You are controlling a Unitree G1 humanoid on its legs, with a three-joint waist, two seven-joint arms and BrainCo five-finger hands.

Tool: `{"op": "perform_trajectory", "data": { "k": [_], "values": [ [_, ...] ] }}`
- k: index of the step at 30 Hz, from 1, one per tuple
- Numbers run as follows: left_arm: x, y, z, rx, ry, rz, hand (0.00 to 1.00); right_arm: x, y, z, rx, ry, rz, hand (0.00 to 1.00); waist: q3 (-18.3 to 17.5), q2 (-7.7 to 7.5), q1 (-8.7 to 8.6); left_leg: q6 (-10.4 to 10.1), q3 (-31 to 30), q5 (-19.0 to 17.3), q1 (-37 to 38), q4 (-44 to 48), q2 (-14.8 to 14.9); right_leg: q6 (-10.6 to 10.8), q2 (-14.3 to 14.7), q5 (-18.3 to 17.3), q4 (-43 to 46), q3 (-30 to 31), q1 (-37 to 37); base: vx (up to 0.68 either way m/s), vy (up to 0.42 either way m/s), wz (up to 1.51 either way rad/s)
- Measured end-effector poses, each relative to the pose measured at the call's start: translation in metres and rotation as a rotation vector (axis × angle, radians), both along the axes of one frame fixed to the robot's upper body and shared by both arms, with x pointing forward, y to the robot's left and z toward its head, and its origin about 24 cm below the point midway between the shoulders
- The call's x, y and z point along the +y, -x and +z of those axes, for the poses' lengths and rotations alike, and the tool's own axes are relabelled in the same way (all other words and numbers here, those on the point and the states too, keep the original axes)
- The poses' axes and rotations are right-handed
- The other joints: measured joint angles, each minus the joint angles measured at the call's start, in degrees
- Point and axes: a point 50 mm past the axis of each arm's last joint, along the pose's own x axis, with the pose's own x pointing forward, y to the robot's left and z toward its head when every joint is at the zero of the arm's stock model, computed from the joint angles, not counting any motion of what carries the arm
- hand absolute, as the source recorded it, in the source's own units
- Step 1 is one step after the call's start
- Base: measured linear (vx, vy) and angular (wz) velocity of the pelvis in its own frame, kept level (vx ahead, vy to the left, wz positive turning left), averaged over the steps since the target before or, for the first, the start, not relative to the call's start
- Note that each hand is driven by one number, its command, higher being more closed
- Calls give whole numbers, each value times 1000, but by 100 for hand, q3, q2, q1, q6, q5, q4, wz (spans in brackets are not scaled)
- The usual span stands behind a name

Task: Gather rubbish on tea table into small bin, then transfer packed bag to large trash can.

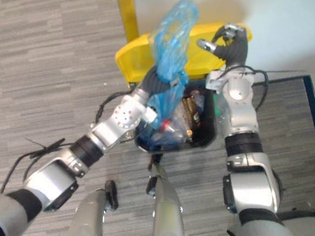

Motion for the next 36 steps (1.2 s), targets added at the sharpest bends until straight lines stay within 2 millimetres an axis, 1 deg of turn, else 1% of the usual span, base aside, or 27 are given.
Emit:
{"op": "perform_trajectory", "data": {
  "k": [3, 4, 5, 7, 9, 10, 11, 15, 16, 18, 20, 23, 25, 27, 29, 32, 36],
  "values": [
    [-5, 0, 9, -28, -20, -6, 100, 6, 3, 4, -25, -3, 25, 0, -7, -29, 8, -11, 67, -46, -106, 131, 48, 5, 11, -7, 97, 38, -163, 19, -11, -10],
    [-8, -2, 12, -37, -37, -5, 100, 11, 5, 7, -43, -5, 45, 0, -4, -34, 12, -41, 136, -93, -199, 258, 118, 3, 31, -3, 125, 36, -246, 8, -11, -15],
    [-8, -2, 13, -37, -42, -4, 100, 13, 6, 8, -46, -7, 52, 0, -4, -36, 17, -42, 153, -111, -215, 287, 130, 3, 33, -3, 144, 32, -269, -6, -3, -20],
    [-14, -3, 9, -31, -87, -13, 100, 24, 8, 10, -62, -16, 97, 0, 3, -50, 0, -37, 225, -206, -303, 455, 231, 2, 46, -3, 206, 1, -367, -6, 1, -20],
    [-22, 0, 6, -25, -110, -28, 100, 28, 11, 13, -76, -14, 117, 0, 12, -67, 30, -58, 325, -264, -370, 549, 298, 1, 45, -5, 282, -22, -445, -2, 2, -21],
    [-25, 1, 5, -24, -114, -33, 100, 30, 12, 15, -83, -16, 132, 0, 14, -70, 19, -46, 322, -283, -420, 592, 314, -2, 45, -9, 306, -31, -484, -6, -5, -11],
    [-29, 2, 4, -24, -128, -42, 100, 36, 15, 18, -97, -11, 161, 0, 16, -76, -33, -58, 335, -293, -503, 662, 370, -2, 52, -8, 321, -58, -570, 0, 0, 0],
    [-37, 5, 6, -30, -135, -67, 100, 49, 24, 27, -151, 0, 218, 0, 27, -104, -31, -103, 494, -367, -708, 877, 513, -8, 65, -11, 403, -116, -812, 4, -16, -14],
    [-36, 4, 4, -23, -137, -56, 0, 54, 27, 29, -161, -1, 236, 0, 38, -128, -16, -99, 569, -409, -721, 963, 583, -7, 51, -10, 457, -200, -858, 4, -2, -25],
    [-32, 0, -1, 12, -128, -21, 0, 61, 28, 28, -162, 6, 260, 0, 41, -134, -58, -89, 567, -458, -794, 1023, 622, -33, 62, -29, 511, -215, -891, 0, 2, -12],
    [-28, -3, -13, 60, -115, 13, 0, 68, 30, 27, -165, 22, 281, 0, 43, -137, -92, -89, 570, -458, -797, 1029, 644, -39, 67, -34, 515, -235, -891, 0, 0, 0],
    [-19, -8, -40, 164, -142, 91, 0, 78, 35, 29, -182, 44, 317, 0, 47, -145, -94, -90, 564, -458, -881, 1080, 670, -87, 57, -79, 597, -255, -983, -1, -6, 1],
    [-7, -12, -55, 210, -188, 167, 0, 87, 40, 34, -210, 36, 351, 0, 101, -249, -96, -95, 573, -462, -945, 1174, 694, -109, 57, -95, 679, -257, -1102, 0, 0, 0],
    [-3, -13, -60, 219, -218, 196, 0, 92, 42, 39, -225, 27, 366, 0, 132, -310, -109, -92, 564, -486, -1006, 1260, 716, -116, 57, -95, 697, -293, -1134, -18, -7, -3],
    [-5, -10, -68, 222, -250, 199, 0, 95, 42, 38, -222, 31, 372, 0, 151, -348, -103, -111, 576, -508, -1026, 1320, 778, -116, 43, -94, 742, -336, -1134, -45, -16, -6],
    [-11, -6, -74, 230, -264, 187, 0, 98, 42, 37, -219, 35, 380, 0, 151, -349, -106, -114, 559, -513, -1050, 1337, 795, -116, 42, -95, 758, -355, -1133, -40, -11, 1],
    [-9, -4, -79, 235, -284, 189, 0, 102, 43, 36, -218, 24, 392, 0, 151, -349, -118, -113, 521, -512, -1075, 1355, 805, -123, 45, -101, 762, -394, -1133, -14, -11, 2]
  ]
}}
